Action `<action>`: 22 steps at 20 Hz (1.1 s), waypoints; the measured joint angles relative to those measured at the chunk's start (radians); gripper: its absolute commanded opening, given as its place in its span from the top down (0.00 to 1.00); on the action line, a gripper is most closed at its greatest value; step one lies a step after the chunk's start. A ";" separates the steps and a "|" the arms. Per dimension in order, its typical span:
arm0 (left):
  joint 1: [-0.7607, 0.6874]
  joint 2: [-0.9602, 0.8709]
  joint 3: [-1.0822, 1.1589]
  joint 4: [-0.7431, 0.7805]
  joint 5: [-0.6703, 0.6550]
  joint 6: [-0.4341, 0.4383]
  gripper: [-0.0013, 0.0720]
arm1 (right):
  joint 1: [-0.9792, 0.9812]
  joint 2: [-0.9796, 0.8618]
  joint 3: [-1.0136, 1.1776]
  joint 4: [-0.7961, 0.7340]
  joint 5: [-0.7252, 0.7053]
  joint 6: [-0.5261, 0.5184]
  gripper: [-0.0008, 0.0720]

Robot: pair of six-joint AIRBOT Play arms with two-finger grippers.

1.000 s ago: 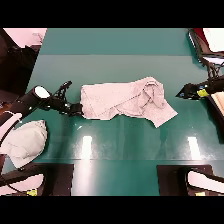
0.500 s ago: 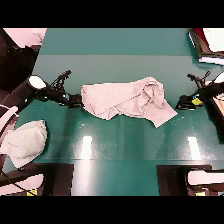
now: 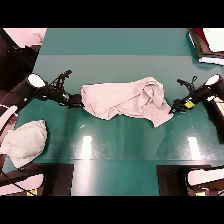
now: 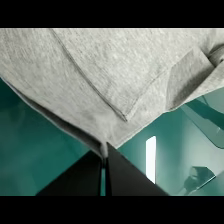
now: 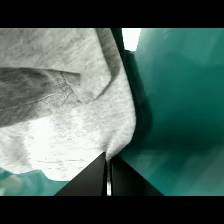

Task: Fold the shirts.

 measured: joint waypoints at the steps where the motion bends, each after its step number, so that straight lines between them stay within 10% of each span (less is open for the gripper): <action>1: 0.000 0.003 0.006 0.000 -0.013 0.000 0.95 | 0.000 0.022 0.001 0.003 -0.003 -0.004 0.97; 14: 0.001 0.269 0.769 0.036 0.113 -0.050 0.95 | -0.112 0.549 0.465 0.264 -0.282 0.082 0.97; 22: 0.001 0.431 1.067 0.046 0.292 -0.058 0.95 | -0.120 0.763 0.780 0.165 -0.495 0.130 0.98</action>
